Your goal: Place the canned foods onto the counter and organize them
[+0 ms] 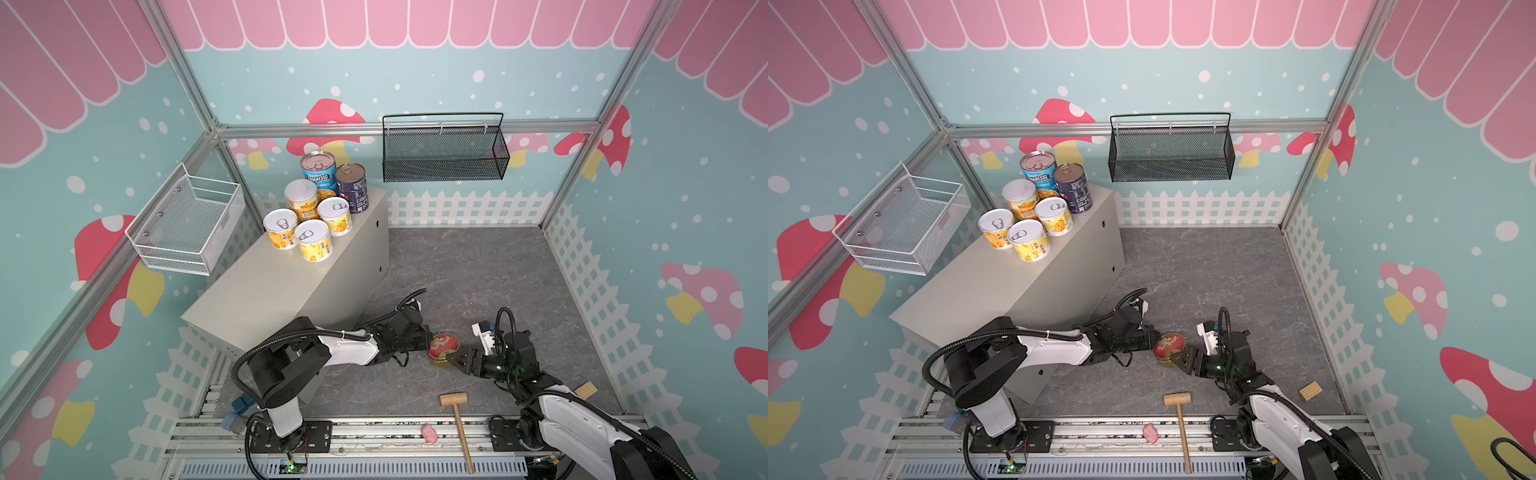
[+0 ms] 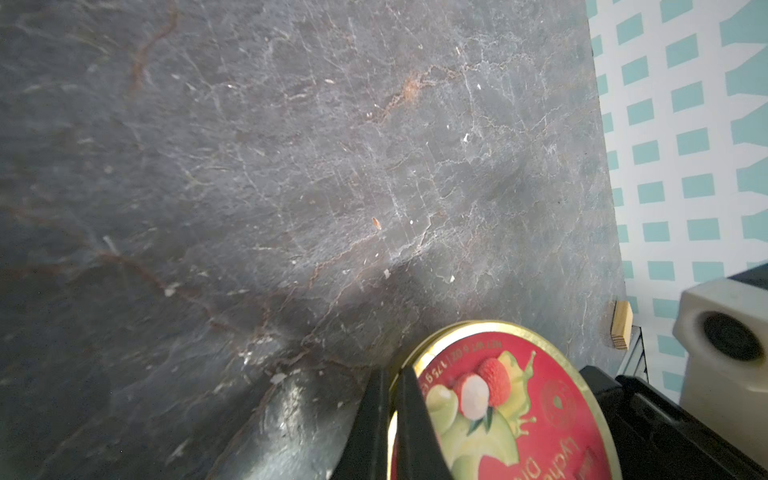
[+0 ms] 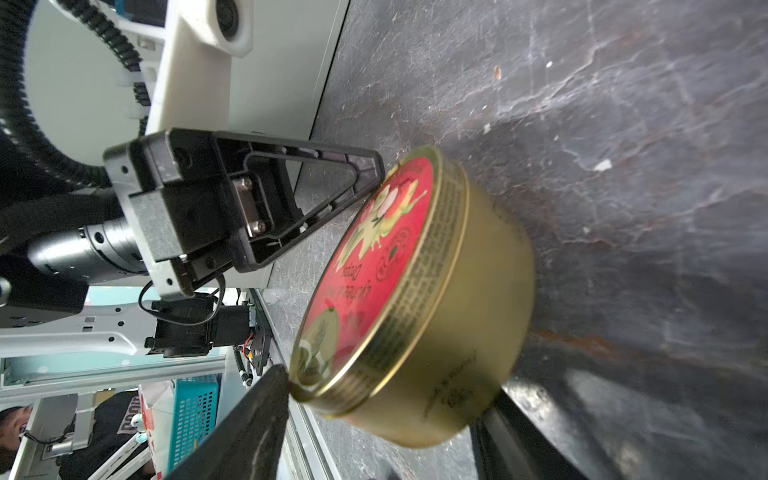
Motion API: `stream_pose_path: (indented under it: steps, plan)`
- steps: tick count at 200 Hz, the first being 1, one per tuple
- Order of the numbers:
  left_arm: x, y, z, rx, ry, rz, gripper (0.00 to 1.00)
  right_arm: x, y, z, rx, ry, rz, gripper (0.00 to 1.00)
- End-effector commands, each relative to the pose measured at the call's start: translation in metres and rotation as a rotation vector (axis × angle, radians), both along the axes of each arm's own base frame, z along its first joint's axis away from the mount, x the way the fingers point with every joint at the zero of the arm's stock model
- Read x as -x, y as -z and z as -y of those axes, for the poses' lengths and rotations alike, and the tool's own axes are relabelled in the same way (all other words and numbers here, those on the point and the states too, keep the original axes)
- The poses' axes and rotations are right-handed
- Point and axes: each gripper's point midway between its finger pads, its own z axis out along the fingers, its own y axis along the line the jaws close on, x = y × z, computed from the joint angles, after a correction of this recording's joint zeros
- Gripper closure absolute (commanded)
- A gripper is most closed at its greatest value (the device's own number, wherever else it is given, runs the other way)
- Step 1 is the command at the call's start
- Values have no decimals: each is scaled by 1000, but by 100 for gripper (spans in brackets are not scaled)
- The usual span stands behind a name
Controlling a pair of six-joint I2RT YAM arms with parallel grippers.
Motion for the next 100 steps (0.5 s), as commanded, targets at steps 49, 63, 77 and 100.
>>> stream_pose_path:
  steps: [49,63,77,100]
  plan:
    - [41,85,-64,-298,-20,-215,92,-17,-4,-4,10,36,1,40]
    - [41,84,-64,-296,-19,-214,92,-18,-4,-5,9,38,3,41]
    - [41,83,-64,-296,-17,-214,92,-20,-4,-5,11,43,2,43]
    - [41,78,-62,-284,-7,-205,92,-23,-1,-5,17,48,-4,45]
